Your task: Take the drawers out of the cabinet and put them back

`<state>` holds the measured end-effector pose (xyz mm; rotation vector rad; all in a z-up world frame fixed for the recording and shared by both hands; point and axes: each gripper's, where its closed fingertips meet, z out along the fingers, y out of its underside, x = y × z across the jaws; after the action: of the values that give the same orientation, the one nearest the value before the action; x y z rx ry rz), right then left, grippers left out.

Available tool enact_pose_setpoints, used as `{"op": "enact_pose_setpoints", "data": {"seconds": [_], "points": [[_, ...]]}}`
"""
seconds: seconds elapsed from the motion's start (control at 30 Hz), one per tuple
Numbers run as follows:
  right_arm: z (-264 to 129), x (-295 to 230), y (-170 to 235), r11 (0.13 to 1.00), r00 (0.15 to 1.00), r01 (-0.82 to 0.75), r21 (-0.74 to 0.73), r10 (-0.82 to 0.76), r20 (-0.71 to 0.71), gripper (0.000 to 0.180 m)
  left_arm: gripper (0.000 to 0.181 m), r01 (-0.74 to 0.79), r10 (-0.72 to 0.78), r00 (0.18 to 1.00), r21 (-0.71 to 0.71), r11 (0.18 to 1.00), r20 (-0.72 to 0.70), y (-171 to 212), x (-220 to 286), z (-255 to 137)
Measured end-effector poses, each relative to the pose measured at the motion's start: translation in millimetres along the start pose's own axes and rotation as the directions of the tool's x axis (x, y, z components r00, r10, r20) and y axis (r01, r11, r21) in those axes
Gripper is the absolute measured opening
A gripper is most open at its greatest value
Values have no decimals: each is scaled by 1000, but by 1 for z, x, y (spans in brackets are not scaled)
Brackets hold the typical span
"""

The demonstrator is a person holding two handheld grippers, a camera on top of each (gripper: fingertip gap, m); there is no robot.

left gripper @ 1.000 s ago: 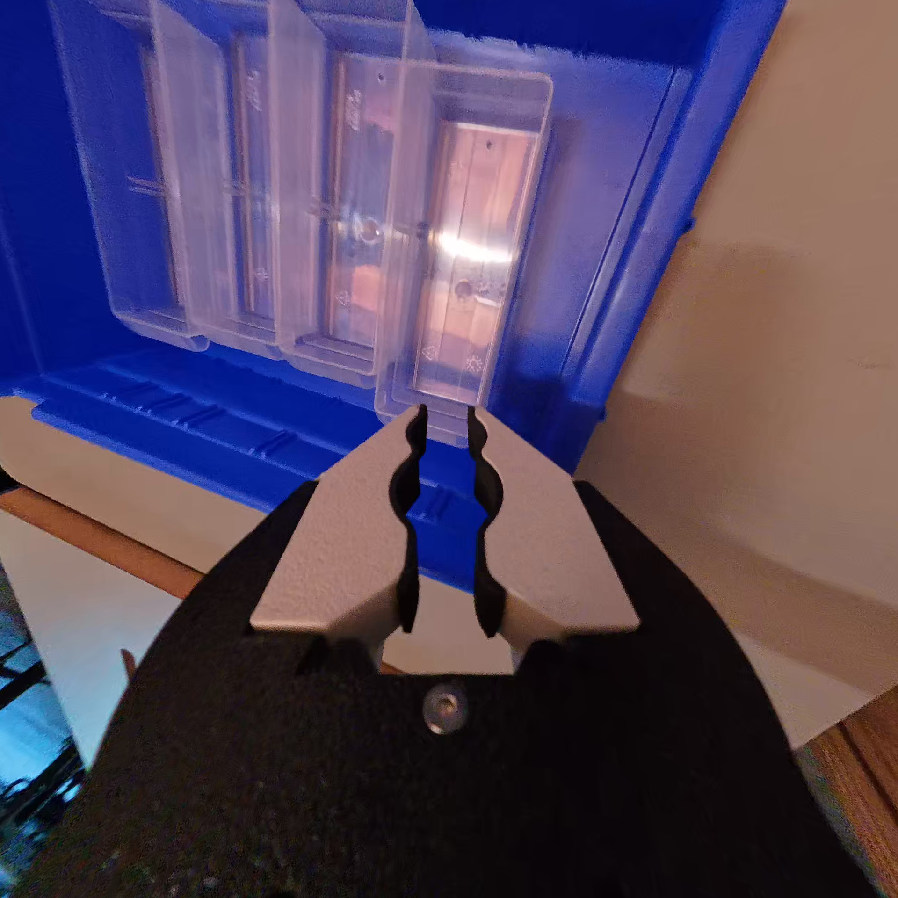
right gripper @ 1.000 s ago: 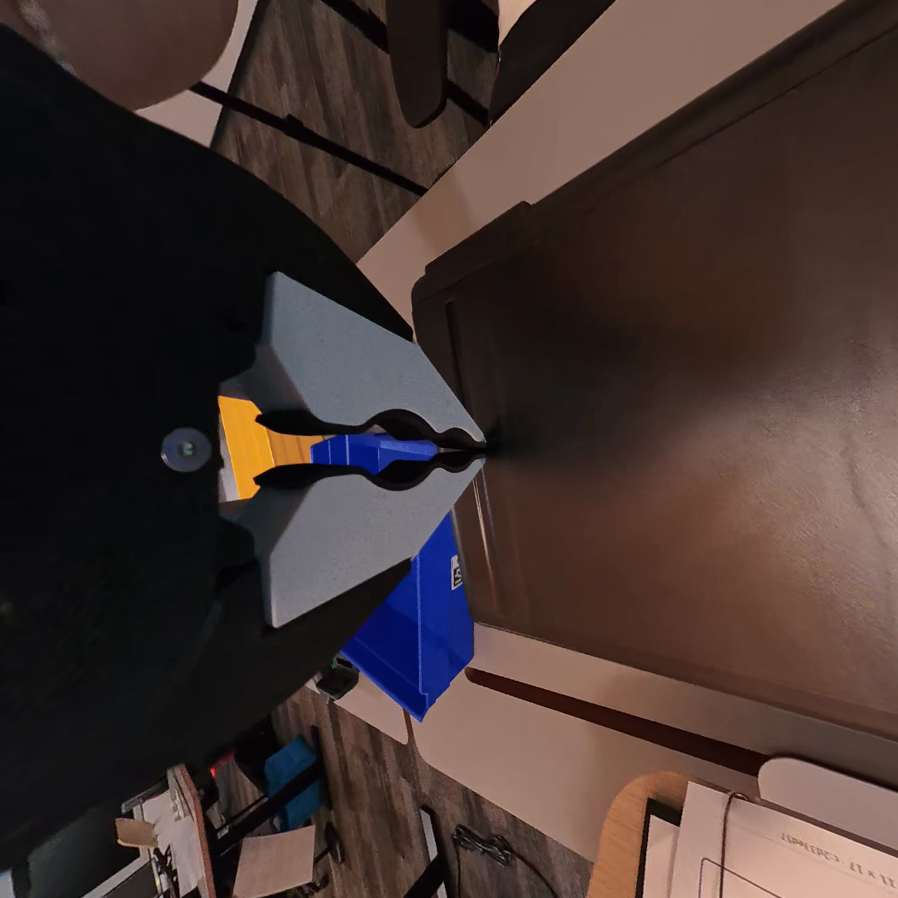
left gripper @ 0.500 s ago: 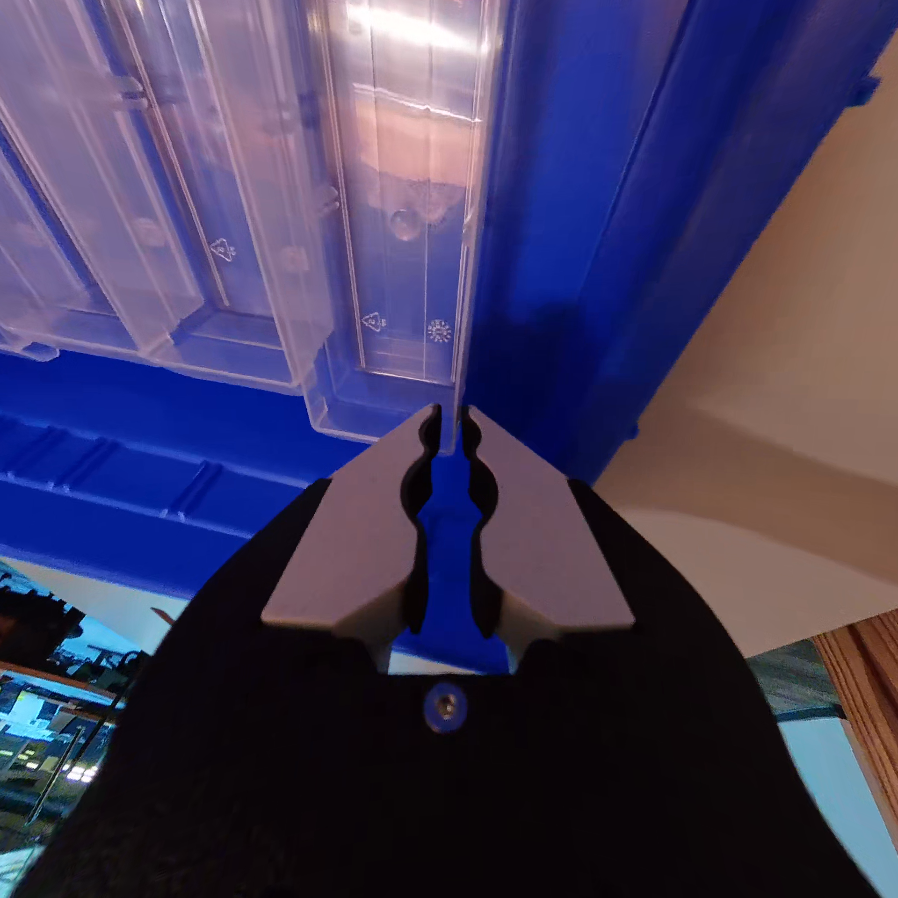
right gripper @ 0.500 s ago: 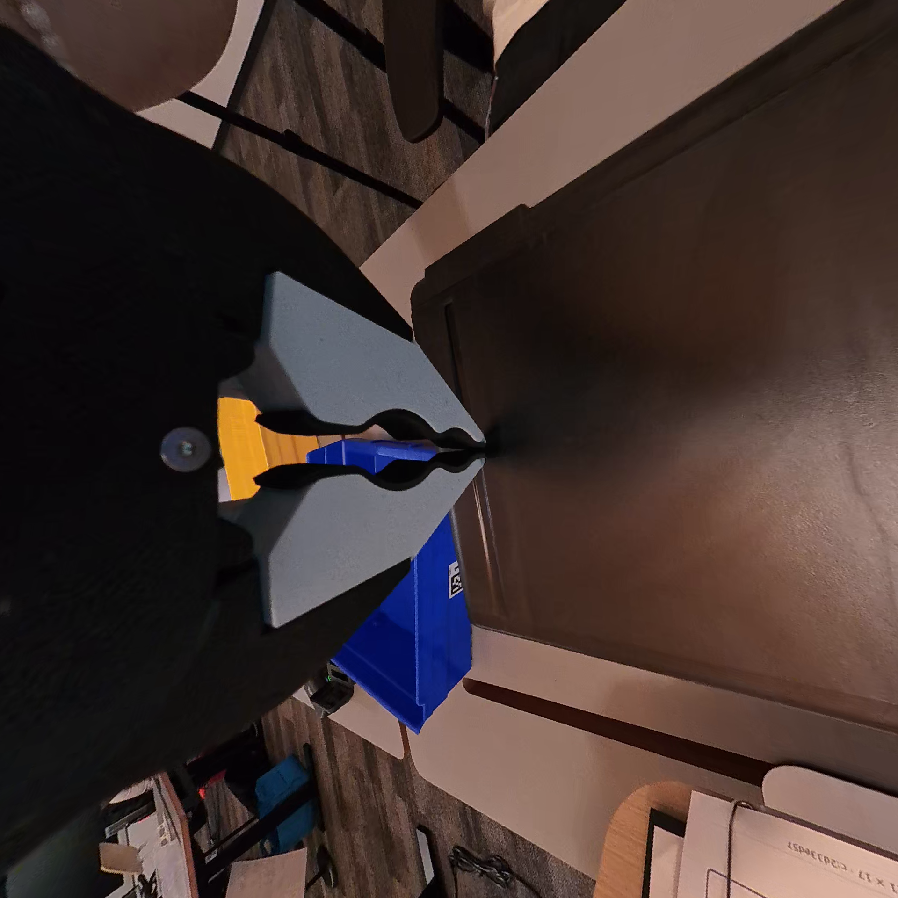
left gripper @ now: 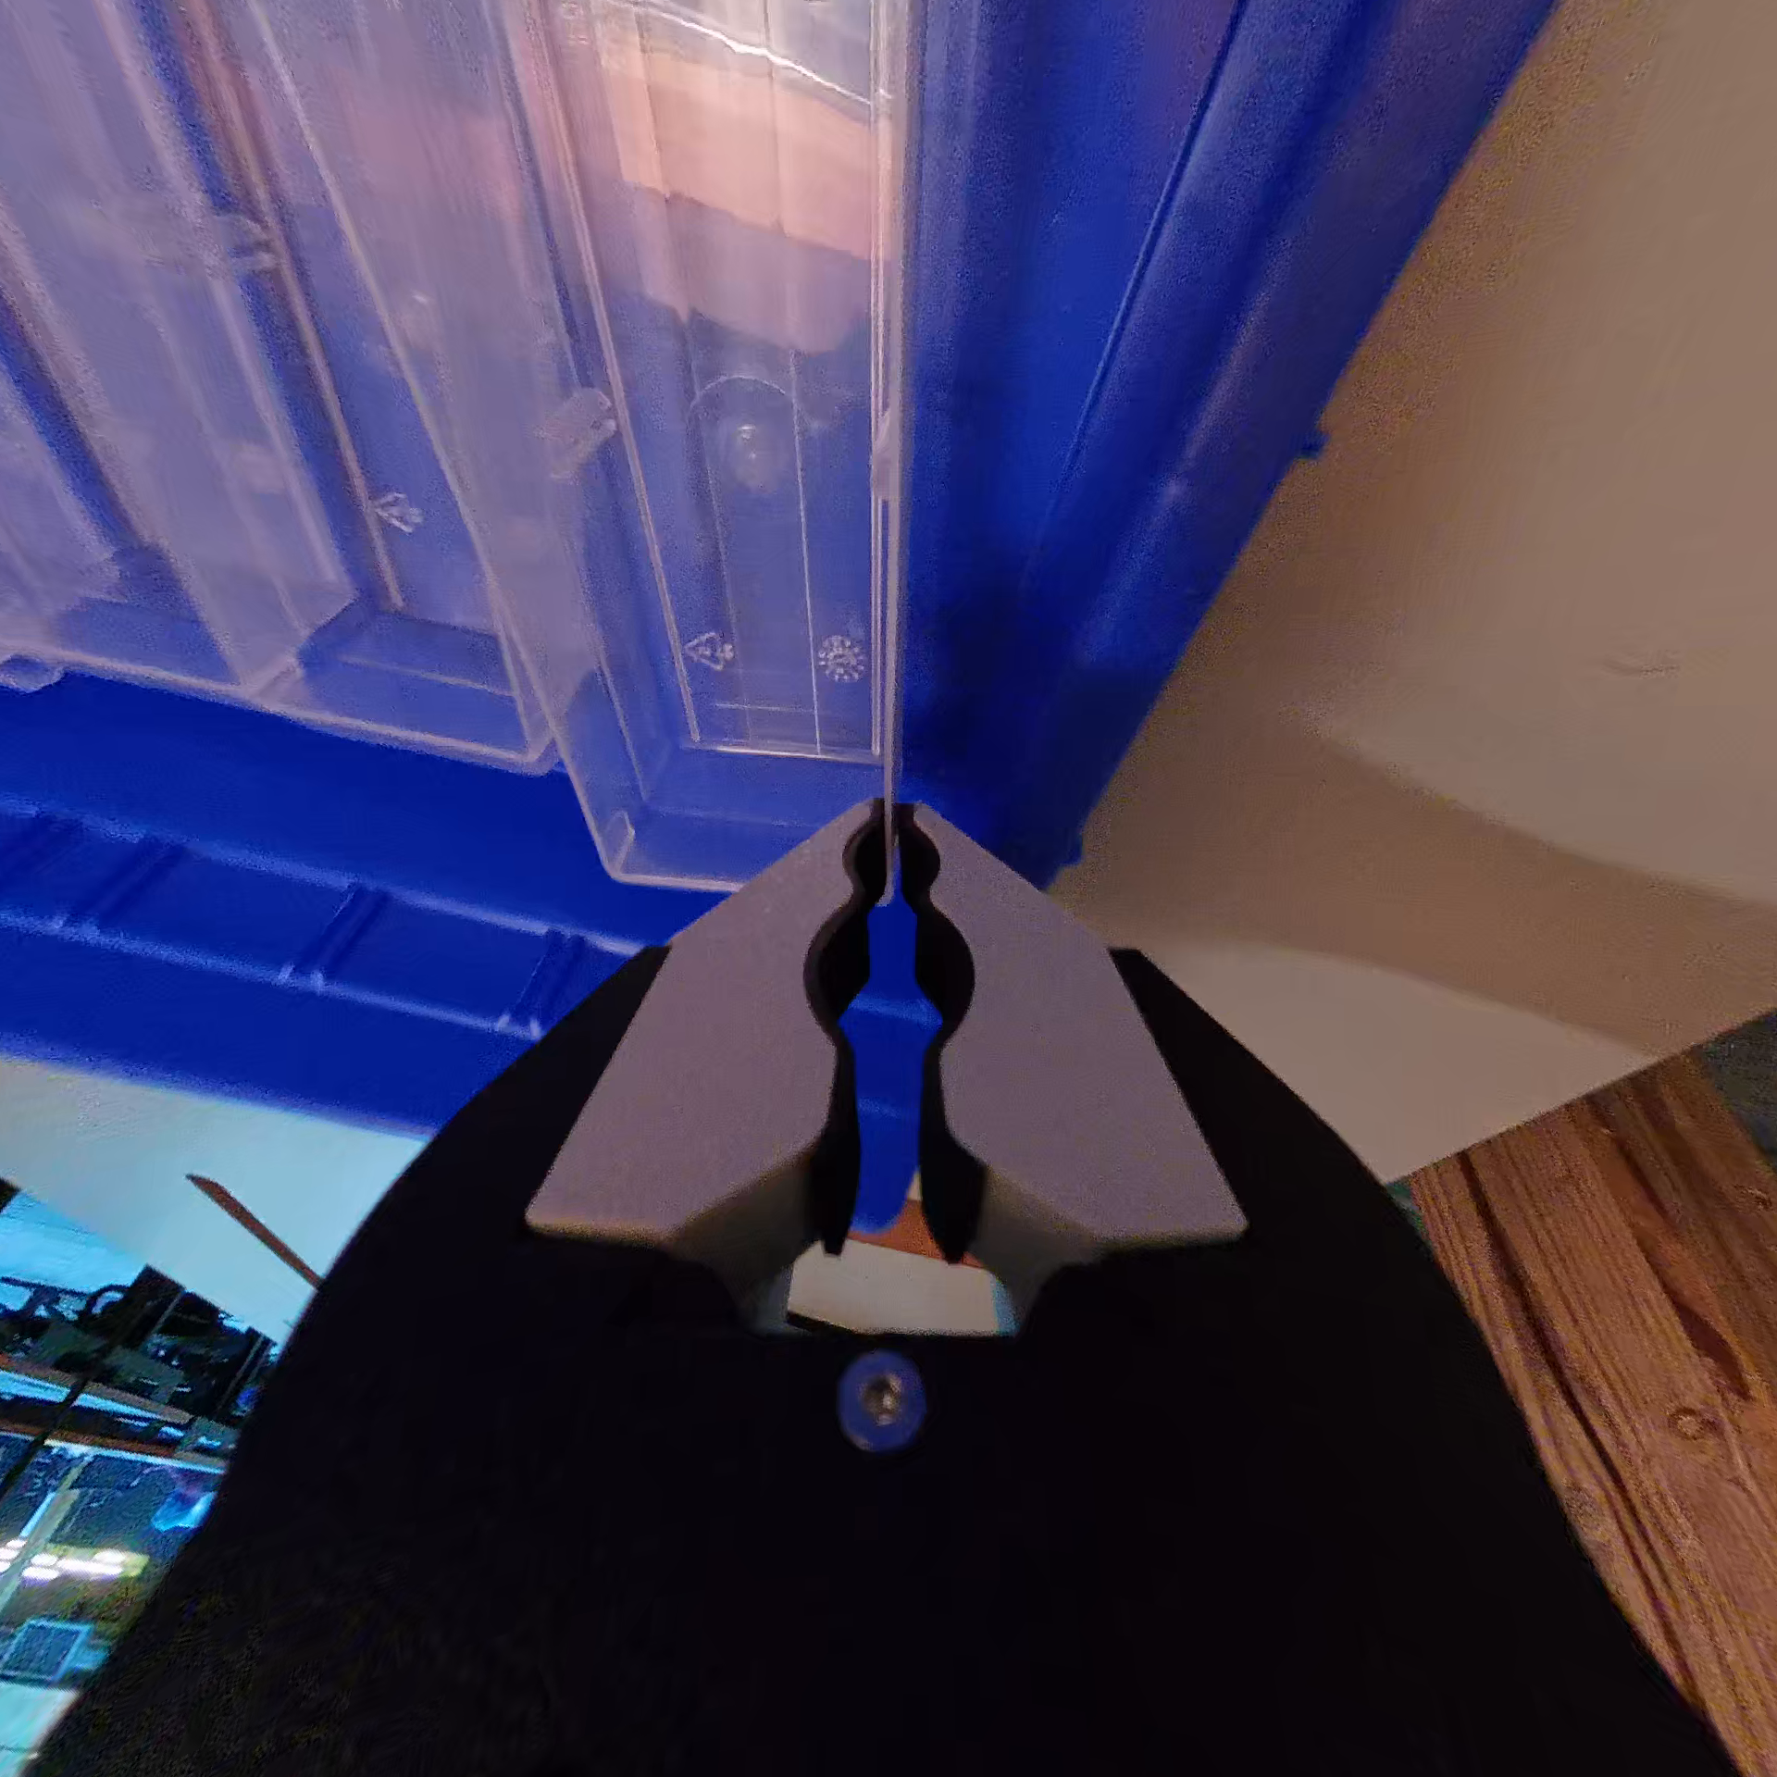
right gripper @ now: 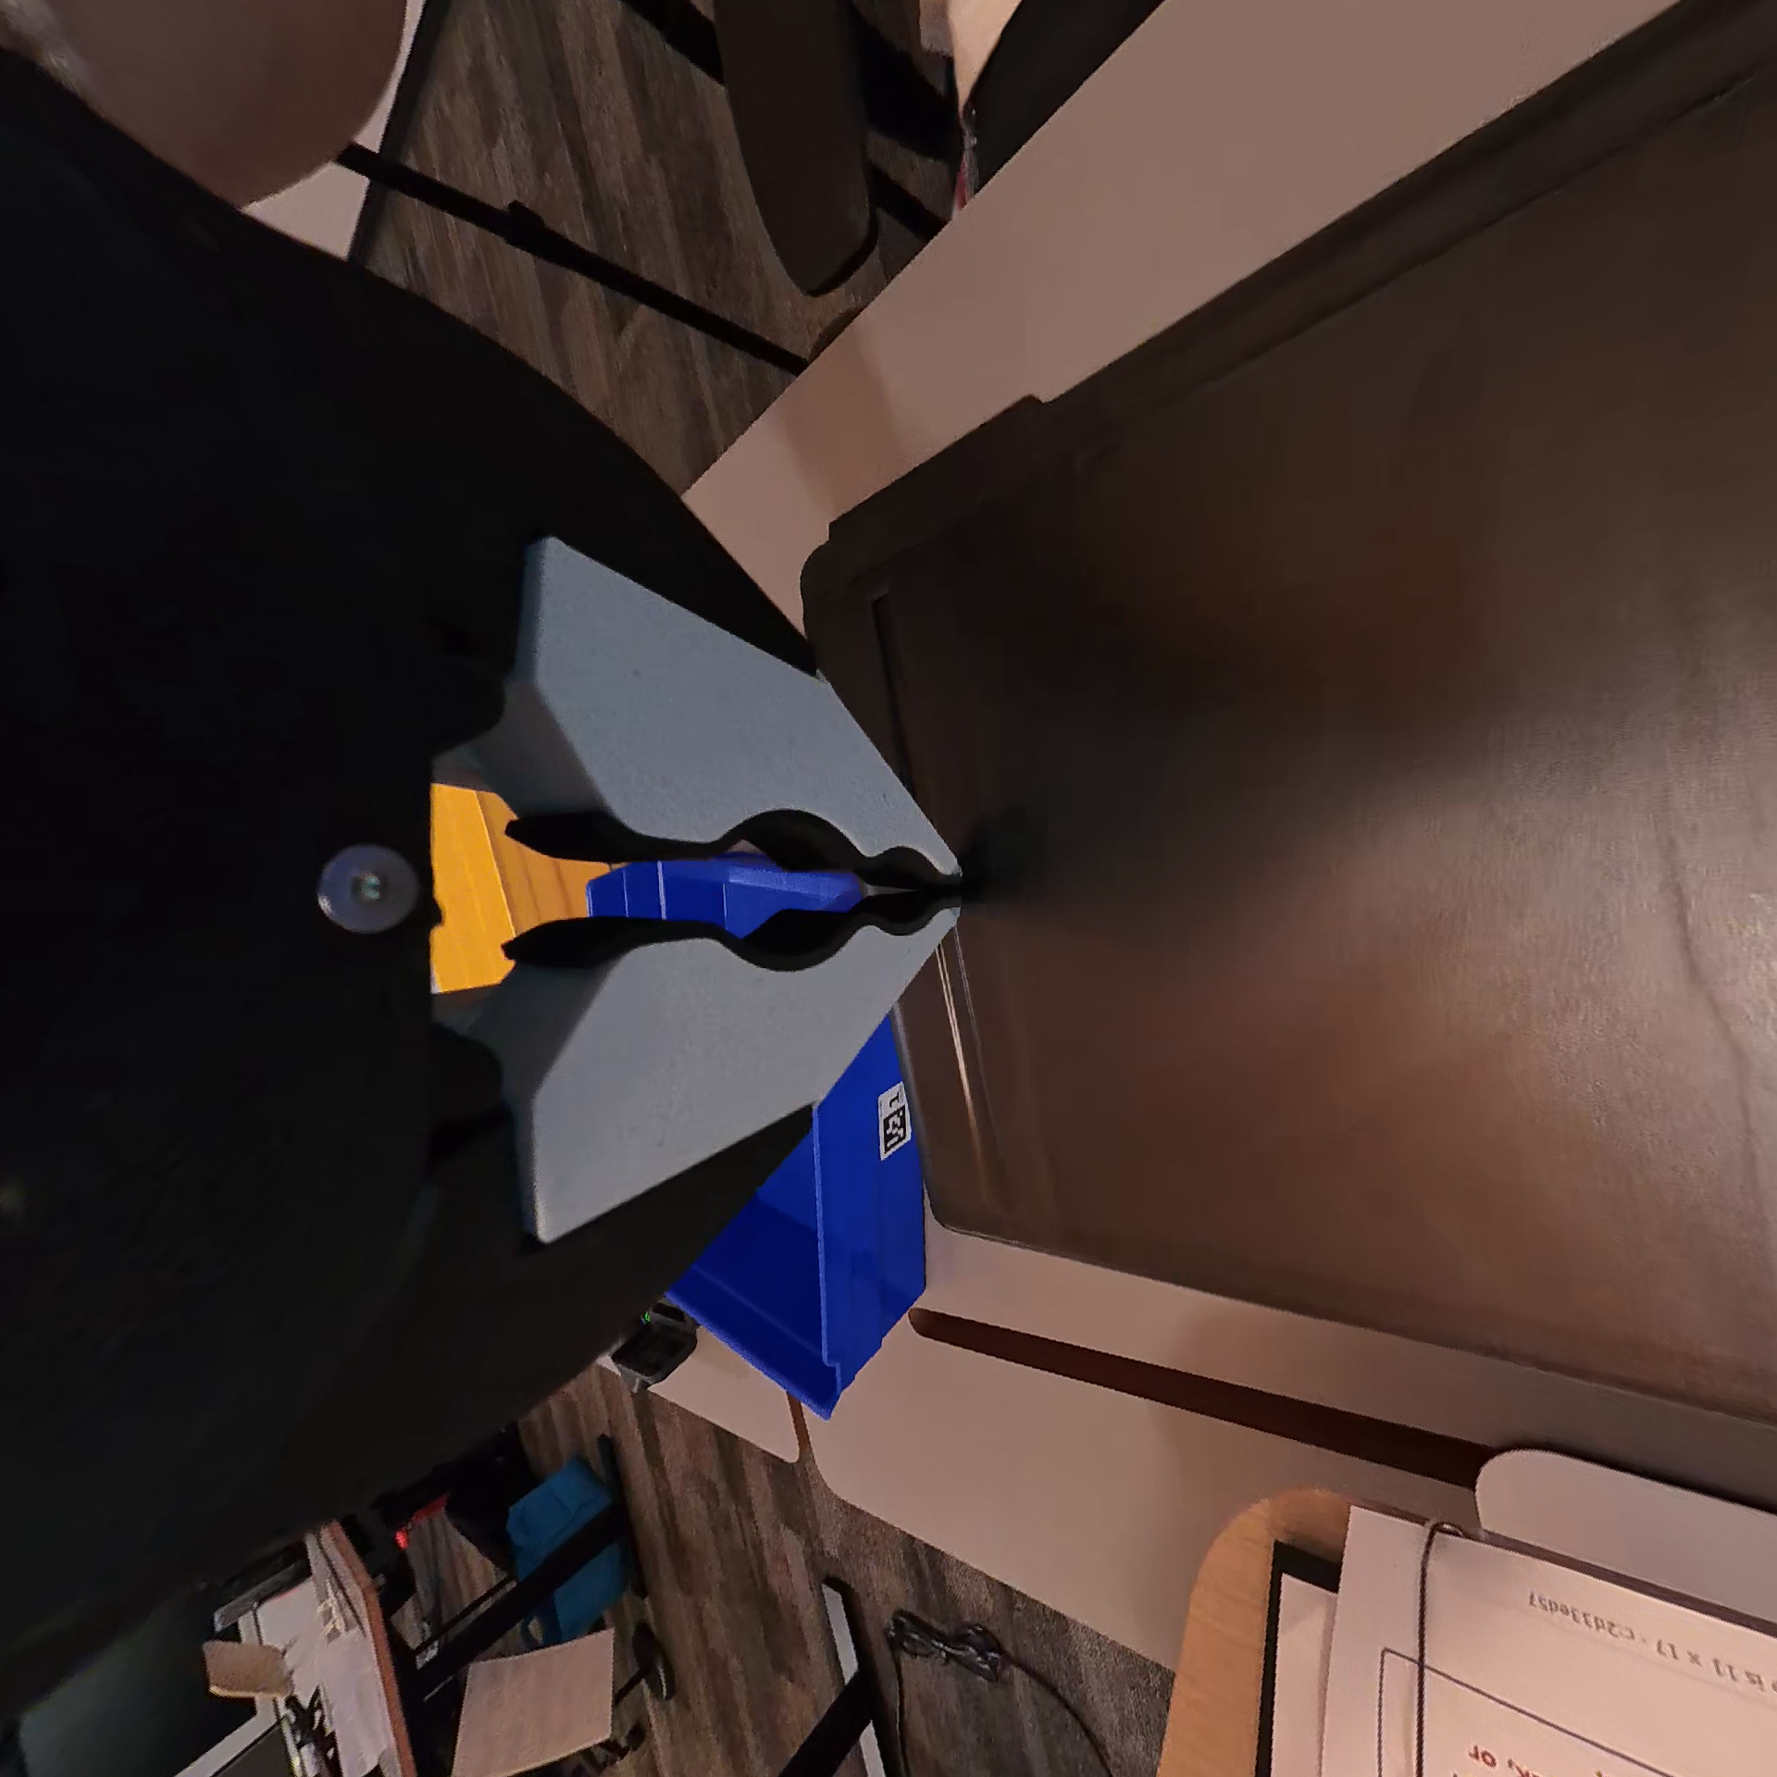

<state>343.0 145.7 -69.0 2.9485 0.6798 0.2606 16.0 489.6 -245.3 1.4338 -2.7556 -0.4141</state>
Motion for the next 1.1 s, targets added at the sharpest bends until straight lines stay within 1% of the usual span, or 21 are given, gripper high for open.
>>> {"op": "enact_pose_setpoints", "data": {"seconds": [0.03, 0.13, 0.23, 0.33, 0.4, 0.47, 0.57, 0.63, 0.7, 0.77, 0.83, 1.0, 1.1], "points": [[0, 0, 0, 1000, 1000, 4, 1, -4, 0, 0, 0, 13, -13, 1000, 6, 1000, 4, -1, 1, -8], [0, 0, 0, 1000, 1000, 10, 8, -10, 11, 0, 0, 84, -84, 996, -8, 996, 2, 0, 10, -36], [0, 0, 0, 1000, 1000, -1, 17, 1, 28, 0, 0, 201, -202, 979, -52, 978, -8, 7, 24, -64], [0, 0, 0, 1000, 999, 5, 17, -5, 35, 0, 0, 321, -332, 938, -111, 940, -101, 11, 58, -90], [0, 0, 0, 1000, 999, 5, 10, -5, 35, 0, 0, 361, -384, 905, -145, 921, -186, 8, 87, -108], [0, 0, 0, 1000, 999, 4, 2, -4, 34, 0, 0, 386, -420, 875, -177, 905, -240, 2, 114, -122], [0, 0, 0, 1000, 999, 0, 1, 0, 38, 0, 0, 431, -473, 817, -195, 881, -329, -22, 153, -135], [0, 0, 0, 1000, 999, -9, 7, 8, 43, 0, 0, 436, -479, 775, -200, 877, -412, -44, 182, -139], [0, 0, 0, 1000, 999, -12, 9, 12, 47, 0, 0, 426, -479, 745, -220, 877, -465, -64, 206, -140], [0, 0, 0, 1000, 999, -14, 1, 14, 50, 0, 0, 410, -485, 735, -260, 874, -473, -78, 220, -138], [0, 0, 0, 1000, 999, -20, -12, 21, 49, 0, 0, 417, -499, 735, -274, 867, -460, -95, 225, -136], [0, 0, 0, 999, 1000, -16, -37, 17, 17, 0, 0, 491, -540, 733, -229, 841, -413, -137, 219, -137], [0, 0, 0, 999, 999, -26, -27, 27, 26, 0, 0, 535, -577, 713, -222, 815, -399, -156, 217, -137]]}}
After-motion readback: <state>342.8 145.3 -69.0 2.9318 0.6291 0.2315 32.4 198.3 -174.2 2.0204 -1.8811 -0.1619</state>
